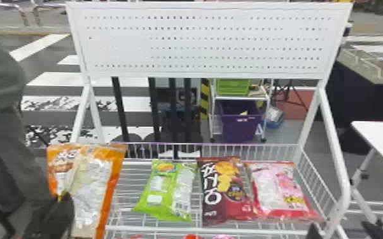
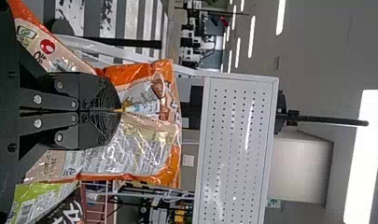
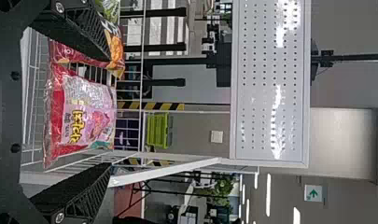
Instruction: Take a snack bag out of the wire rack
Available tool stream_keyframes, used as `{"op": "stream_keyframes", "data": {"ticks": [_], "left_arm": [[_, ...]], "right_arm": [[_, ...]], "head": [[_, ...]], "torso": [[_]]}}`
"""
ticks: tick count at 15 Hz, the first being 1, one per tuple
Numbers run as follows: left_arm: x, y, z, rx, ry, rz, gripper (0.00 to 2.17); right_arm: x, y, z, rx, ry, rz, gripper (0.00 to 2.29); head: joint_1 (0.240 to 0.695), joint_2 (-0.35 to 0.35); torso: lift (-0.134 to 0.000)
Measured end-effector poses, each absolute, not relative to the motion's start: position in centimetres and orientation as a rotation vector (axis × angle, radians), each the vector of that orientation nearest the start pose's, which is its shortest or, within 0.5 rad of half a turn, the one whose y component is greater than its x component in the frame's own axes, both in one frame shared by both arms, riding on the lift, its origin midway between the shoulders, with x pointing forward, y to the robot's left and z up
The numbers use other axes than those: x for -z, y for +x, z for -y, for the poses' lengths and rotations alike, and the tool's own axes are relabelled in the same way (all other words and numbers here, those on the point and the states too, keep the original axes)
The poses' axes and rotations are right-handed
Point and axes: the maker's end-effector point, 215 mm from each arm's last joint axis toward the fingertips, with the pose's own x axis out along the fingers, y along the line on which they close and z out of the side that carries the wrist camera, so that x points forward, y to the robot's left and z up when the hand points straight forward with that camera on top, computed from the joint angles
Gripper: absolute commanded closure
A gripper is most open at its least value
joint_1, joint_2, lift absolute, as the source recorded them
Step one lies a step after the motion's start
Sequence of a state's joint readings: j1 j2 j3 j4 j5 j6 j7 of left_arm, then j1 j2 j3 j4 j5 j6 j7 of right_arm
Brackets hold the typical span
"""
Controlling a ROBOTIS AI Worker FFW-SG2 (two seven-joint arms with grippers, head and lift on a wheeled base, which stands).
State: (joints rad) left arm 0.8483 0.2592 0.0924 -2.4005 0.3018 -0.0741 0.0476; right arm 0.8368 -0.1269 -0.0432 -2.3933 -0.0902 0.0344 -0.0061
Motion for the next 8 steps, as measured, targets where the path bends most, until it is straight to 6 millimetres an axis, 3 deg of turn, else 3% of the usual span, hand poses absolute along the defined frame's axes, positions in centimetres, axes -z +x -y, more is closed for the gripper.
{"op": "stream_keyframes", "data": {"ticks": [4, 8], "left_arm": [[25.3, 36.2, -25.3, 0.087, -0.07, 0.044, 1.87], [25.0, 35.9, -25.1, 0.089, -0.067, 0.046, 1.87]], "right_arm": [[32.8, 42.8, 20.0, -0.137, 0.008, -0.064, 0.09], [37.2, 49.8, 15.9, -0.208, 0.022, -0.199, 0.1]], "head": [[0.499, 0.0], [0.499, 0.0]], "torso": [[0.0], [0.0]]}}
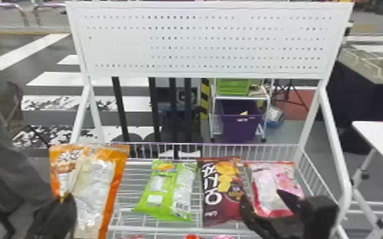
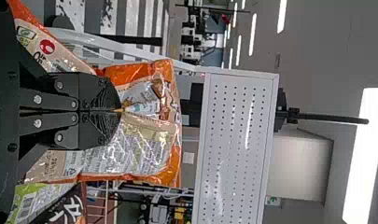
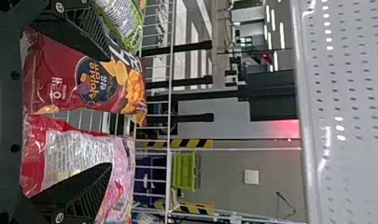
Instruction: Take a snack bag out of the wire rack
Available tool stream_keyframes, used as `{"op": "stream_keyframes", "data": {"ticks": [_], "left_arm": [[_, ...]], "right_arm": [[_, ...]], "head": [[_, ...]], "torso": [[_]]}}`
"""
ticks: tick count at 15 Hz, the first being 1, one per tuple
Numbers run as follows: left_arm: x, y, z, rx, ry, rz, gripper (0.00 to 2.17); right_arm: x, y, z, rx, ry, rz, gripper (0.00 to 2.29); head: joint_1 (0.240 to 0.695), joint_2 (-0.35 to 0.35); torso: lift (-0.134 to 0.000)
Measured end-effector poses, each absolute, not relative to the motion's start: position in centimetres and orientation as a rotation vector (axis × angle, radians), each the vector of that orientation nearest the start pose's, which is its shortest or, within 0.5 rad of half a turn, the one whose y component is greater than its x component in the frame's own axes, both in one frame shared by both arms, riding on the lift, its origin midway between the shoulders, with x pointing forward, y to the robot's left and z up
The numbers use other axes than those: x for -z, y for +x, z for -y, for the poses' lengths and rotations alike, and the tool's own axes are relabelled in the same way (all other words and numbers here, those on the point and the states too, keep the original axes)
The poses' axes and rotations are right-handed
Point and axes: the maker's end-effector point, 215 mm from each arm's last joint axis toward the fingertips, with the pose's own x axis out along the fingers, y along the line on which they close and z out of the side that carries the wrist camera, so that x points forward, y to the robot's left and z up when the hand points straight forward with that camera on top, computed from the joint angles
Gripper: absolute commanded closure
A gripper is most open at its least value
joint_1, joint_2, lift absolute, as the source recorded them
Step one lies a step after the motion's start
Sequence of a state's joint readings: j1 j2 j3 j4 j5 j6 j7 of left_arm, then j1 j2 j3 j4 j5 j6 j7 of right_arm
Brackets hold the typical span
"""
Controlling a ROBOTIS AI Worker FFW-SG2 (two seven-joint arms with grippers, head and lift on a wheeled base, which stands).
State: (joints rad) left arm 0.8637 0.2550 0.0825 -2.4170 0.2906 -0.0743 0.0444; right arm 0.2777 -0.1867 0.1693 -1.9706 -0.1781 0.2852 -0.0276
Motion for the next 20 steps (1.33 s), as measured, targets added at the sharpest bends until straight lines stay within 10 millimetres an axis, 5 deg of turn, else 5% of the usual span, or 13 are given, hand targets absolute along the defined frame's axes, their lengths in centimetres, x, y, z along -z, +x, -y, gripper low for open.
{"op": "stream_keyframes", "data": {"ticks": [4, 7, 8, 9, 10, 20], "left_arm": [[24.6, 35.7, -25.1, 0.089, -0.062, 0.049, 1.87], [24.7, 35.7, -25.0, 0.089, -0.061, 0.047, 1.87], [24.7, 35.6, -25.0, 0.089, -0.06, 0.047, 1.87], [24.7, 35.6, -25.0, 0.089, -0.06, 0.047, 1.87], [24.7, 35.6, -25.0, 0.089, -0.06, 0.047, 1.87], [24.7, 35.8, -25.0, 0.092, -0.056, 0.046, 1.87]], "right_arm": [[40.2, 55.3, 10.7, -0.284, 0.012, -0.324, 0.15], [42.2, 56.9, 7.9, -0.322, -0.008, -0.388, 0.3], [42.8, 57.0, 7.7, -0.325, -0.017, -0.404, 0.73], [43.1, 57.0, 7.7, -0.325, -0.023, -0.414, 1.68], [43.4, 56.9, 7.6, -0.325, -0.024, -0.423, 2.26], [43.9, 56.5, 8.3, -0.286, -0.04, -0.478, 2.25]], "head": [[0.499, 0.0], [0.499, 0.0], [0.499, 0.0], [0.499, 0.0], [0.499, 0.0], [0.499, 0.0]], "torso": [[0.0], [0.0], [0.0], [0.0], [0.0], [0.0]]}}
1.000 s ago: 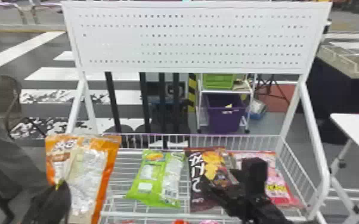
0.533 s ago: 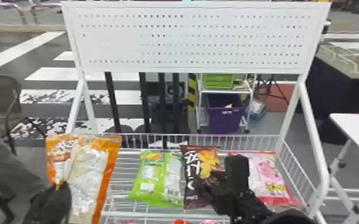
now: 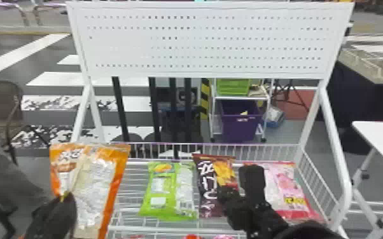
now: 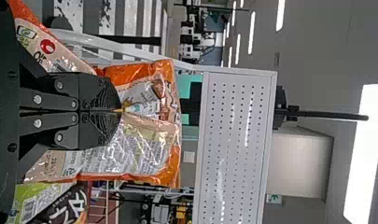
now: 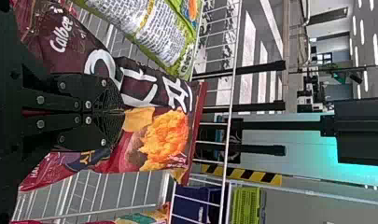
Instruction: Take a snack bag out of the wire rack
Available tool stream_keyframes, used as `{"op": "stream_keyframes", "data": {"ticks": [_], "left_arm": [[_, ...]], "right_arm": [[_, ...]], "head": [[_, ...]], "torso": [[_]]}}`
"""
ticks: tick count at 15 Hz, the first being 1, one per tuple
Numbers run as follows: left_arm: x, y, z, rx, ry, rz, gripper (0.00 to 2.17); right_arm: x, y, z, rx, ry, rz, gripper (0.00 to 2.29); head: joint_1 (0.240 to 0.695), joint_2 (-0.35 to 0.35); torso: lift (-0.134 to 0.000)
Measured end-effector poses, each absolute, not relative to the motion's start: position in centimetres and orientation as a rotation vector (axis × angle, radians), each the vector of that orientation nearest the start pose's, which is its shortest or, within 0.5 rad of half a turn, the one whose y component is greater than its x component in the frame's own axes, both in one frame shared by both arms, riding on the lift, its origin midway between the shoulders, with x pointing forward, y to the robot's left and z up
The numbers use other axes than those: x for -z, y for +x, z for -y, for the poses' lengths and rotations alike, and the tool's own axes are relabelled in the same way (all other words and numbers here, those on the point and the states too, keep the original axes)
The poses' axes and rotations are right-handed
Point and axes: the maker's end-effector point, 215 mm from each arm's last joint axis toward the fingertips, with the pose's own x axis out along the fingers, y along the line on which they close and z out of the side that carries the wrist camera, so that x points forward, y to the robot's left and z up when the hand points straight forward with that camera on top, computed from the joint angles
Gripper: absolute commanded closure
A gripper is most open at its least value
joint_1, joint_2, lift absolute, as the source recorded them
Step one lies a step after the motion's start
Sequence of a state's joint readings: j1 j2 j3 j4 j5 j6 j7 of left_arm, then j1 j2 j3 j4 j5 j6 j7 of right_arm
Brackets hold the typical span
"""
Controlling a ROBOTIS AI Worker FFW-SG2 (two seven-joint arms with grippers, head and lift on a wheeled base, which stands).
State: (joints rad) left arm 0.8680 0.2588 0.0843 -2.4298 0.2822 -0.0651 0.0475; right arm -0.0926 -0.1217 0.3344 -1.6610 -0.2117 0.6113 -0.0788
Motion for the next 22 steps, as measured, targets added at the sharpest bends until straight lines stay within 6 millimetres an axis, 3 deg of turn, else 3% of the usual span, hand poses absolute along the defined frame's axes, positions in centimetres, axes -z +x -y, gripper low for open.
{"op": "stream_keyframes", "data": {"ticks": [2, 7, 9, 13, 18, 22], "left_arm": [[24.7, 35.8, -25.0, 0.093, -0.055, 0.045, 1.87], [24.7, 35.8, -24.9, 0.096, -0.055, 0.045, 1.87], [24.7, 35.8, -24.8, 0.098, -0.056, 0.044, 1.87], [24.6, 36.0, -24.6, 0.104, -0.058, 0.048, 1.87], [24.6, 36.2, -24.6, 0.104, -0.064, 0.05, 1.87], [24.9, 36.4, -24.7, 0.101, -0.066, 0.048, 1.87]], "right_arm": [[42.9, 56.2, 8.5, -0.273, -0.041, -0.456, 2.25], [35.7, 53.9, 9.6, -0.247, -0.04, -0.311, 2.25], [32.7, 51.7, 11.1, -0.246, -0.053, -0.256, 2.25], [30.7, 46.5, 16.2, -0.19, -0.073, -0.189, 2.25], [25.7, 38.8, 21.0, -0.124, -0.041, -0.026, 2.25], [25.7, 35.7, 23.2, -0.093, -0.052, -0.024, 2.25]], "head": [[0.499, 0.0], [0.499, 0.0], [0.499, 0.0], [0.499, 0.0], [0.499, 0.0], [0.499, 0.0]], "torso": [[0.0], [0.0], [0.0], [0.0], [0.0], [0.0]]}}
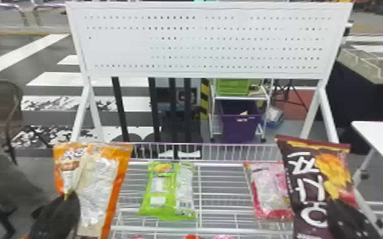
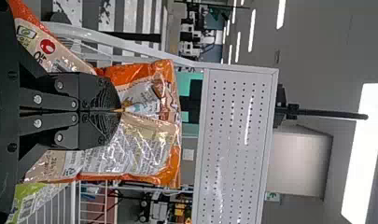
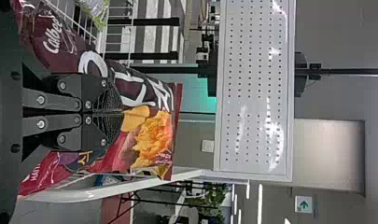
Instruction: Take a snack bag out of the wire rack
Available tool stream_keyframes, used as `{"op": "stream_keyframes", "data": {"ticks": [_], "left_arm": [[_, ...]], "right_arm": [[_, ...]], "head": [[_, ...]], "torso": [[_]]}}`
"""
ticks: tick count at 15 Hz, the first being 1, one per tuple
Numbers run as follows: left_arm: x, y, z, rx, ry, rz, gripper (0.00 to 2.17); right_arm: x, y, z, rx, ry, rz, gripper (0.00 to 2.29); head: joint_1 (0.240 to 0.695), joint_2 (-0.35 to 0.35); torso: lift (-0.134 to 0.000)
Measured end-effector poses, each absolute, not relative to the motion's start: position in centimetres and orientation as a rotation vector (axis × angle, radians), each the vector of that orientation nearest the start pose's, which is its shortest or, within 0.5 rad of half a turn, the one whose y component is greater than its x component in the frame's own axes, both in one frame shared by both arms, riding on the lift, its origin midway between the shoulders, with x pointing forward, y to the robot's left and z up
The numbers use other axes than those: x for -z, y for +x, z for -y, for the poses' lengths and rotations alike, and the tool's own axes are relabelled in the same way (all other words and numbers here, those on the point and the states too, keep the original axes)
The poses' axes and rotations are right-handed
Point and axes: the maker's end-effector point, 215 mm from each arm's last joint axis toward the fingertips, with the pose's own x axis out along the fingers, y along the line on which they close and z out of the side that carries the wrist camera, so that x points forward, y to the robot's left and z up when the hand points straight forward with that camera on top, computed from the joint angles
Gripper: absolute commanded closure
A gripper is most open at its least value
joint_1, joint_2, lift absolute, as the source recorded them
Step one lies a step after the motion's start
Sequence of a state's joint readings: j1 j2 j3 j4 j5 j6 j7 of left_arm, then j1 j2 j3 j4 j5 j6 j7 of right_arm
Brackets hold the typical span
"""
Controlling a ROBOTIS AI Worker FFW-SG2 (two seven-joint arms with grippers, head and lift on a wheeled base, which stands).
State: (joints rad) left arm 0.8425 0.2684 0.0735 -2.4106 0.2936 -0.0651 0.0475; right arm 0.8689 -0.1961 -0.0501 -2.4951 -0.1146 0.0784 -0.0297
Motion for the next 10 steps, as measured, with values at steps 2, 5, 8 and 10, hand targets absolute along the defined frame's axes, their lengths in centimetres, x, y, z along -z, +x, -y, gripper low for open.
{"op": "stream_keyframes", "data": {"ticks": [2, 5, 8, 10], "left_arm": [[25.0, 36.4, -24.7, 0.102, -0.068, 0.048, 1.87], [25.1, 36.5, -24.7, 0.101, -0.068, 0.045, 1.87], [25.1, 36.4, -24.6, 0.103, -0.069, 0.044, 1.87], [25.2, 36.4, -24.4, 0.106, -0.069, 0.043, 1.87]], "right_arm": [[26.0, 35.1, 23.8, -0.095, -0.057, -0.033, 2.25], [25.9, 34.8, 24.7, -0.076, -0.054, -0.032, 2.25], [25.6, 34.7, 24.6, -0.072, -0.05, -0.026, 2.25], [25.5, 34.7, 24.6, -0.072, -0.05, -0.025, 2.25]], "head": [[0.499, 0.0], [0.499, 0.0], [0.499, 0.0], [0.499, 0.0]], "torso": [[0.0], [0.0], [0.0], [0.0]]}}
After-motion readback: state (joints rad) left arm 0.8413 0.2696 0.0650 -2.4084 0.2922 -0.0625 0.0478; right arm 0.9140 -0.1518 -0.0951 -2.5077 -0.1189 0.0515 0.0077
